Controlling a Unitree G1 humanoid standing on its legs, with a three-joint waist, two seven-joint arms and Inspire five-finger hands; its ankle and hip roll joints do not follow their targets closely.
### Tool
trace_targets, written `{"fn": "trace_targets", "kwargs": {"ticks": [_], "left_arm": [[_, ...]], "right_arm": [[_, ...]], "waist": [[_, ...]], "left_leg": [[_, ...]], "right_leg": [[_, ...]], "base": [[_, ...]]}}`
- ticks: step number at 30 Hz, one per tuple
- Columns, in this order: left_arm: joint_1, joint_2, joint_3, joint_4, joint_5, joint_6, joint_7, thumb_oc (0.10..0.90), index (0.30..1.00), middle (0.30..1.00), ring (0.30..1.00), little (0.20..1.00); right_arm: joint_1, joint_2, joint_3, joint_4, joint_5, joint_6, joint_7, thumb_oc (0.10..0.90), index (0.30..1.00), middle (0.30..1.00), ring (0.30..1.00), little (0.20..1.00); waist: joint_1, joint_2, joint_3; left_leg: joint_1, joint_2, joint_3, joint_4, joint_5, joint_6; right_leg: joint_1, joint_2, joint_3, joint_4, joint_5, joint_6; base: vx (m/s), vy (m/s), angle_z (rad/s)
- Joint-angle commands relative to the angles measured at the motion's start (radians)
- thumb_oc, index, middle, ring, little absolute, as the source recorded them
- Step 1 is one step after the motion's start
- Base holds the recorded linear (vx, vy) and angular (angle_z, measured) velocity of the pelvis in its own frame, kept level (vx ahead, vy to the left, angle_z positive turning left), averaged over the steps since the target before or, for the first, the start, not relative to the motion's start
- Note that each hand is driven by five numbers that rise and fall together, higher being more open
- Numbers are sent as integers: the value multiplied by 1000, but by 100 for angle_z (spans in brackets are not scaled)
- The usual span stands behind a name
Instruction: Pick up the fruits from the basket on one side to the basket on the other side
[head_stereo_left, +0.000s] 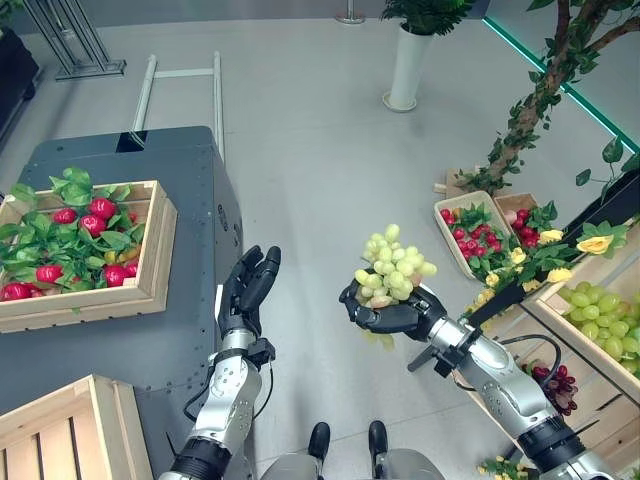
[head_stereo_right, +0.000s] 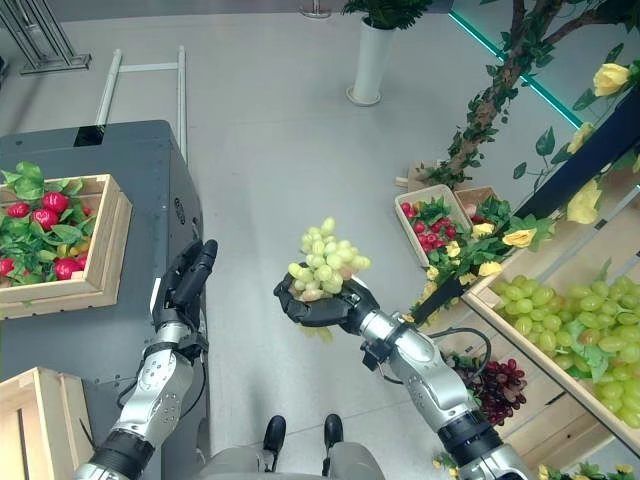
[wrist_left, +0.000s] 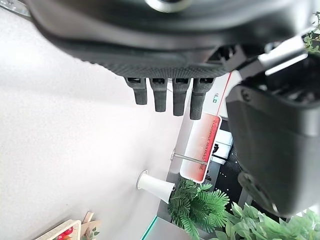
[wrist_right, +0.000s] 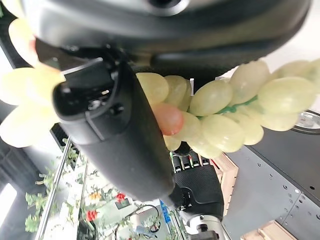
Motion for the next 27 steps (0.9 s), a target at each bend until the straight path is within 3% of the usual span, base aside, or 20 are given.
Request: {"fn": "trace_targets", "kwargs": {"ticks": [1, 7, 10, 13, 14, 15, 17, 20, 23, 24, 27], "left_arm": [[-85, 3, -6, -25, 40, -94, -12, 800, 900, 900, 900, 900], [-83, 11, -14, -29, 48, -83, -21, 800, 900, 900, 900, 900], [-109, 10, -35, -3, 57, -85, -18, 800, 900, 900, 900, 900], [-110, 20, -32, 13, 73, -94, 21, 800, 900, 900, 900, 900], [-97, 31, -14, 7, 74, -102, 43, 800, 900, 900, 900, 900], [-90, 38, 1, 3, 67, -100, 47, 800, 900, 900, 900, 900], [-83, 44, 25, 5, 36, -89, 41, 800, 900, 900, 900, 900], [-69, 45, 55, 22, 20, -97, 39, 800, 900, 900, 900, 900], [-62, 48, 72, 27, -2, -129, 55, 800, 900, 900, 900, 900], [-64, 40, 76, 30, 12, -125, 86, 800, 900, 900, 900, 900], [-73, 14, 87, 28, -27, -95, 88, 800, 900, 900, 900, 900]], "right_arm": [[-34, -8, -51, -133, 109, -71, 61, 400, 300, 300, 300, 300], [44, -16, -76, -165, 125, -29, 154, 400, 300, 300, 300, 300], [53, -27, -66, -192, 188, -34, 177, 400, 300, 300, 300, 300], [26, 0, -68, -182, 251, -12, 204, 400, 300, 300, 300, 300], [20, 12, -66, -180, 257, 4, 225, 400, 300, 300, 300, 300], [20, 21, -64, -175, 249, 11, 235, 400, 300, 300, 300, 300], [32, 33, -59, -161, 230, 14, 254, 400, 300, 300, 300, 300], [53, 50, -44, -129, 244, 22, 308, 400, 300, 300, 300, 300], [52, 57, -30, -117, 259, 34, 375, 400, 300, 300, 300, 300], [43, 53, -28, -107, 301, 62, 388, 400, 300, 300, 300, 300], [24, 63, -34, -111, 312, 126, 379, 400, 300, 300, 300, 300]], "waist": [[-21, 10, -93], [-56, 7, -88], [-72, -4, -76], [-55, -1, -55], [-40, 8, -49], [-31, 18, -47], [-22, 27, -52], [1, 16, -65], [27, -10, -76], [37, -15, -81], [23, -24, -91]], "left_leg": [[18, -16, 24, 73, -199, 0], [38, -11, 80, 60, -212, 8], [34, -17, 103, 54, -216, 8], [39, -4, 169, 40, -209, 7], [36, 10, 210, 35, -201, 9], [31, 19, 229, 34, -193, 11], [15, 28, 241, 45, -186, 16], [-16, 32, 255, 90, -191, 12], [-46, 62, 292, 125, -190, -32], [-42, 82, 322, 111, -186, -62], [-56, 100, 322, 102, -155, -83]], "right_leg": [[17, 17, 3, 79, -86, -10], [5, 18, 51, 42, -39, 17], [-32, 25, 81, -15, 31, 39], [-69, 3, -55, 56, 39, 55], [-74, -21, -133, 159, 18, 50], [-74, -38, -165, 240, -6, 41], [-66, -50, -178, 331, -44, 23], [-2, -94, -222, 390, -73, 11], [134, -88, -271, 128, -124, 4], [176, -88, -287, 43, -128, 16], [176, -54, -248, -45, -106, -8]], "base": [[8, 85, -8], [-9, 66, -23], [-108, 8, -27], [-151, 3, -45], [-182, 20, -116], [-171, 20, -140], [-95, -28, -114], [-45, -156, -61], [-57, -265, -57], [-83, -224, -59], [-50, -164, -38]]}}
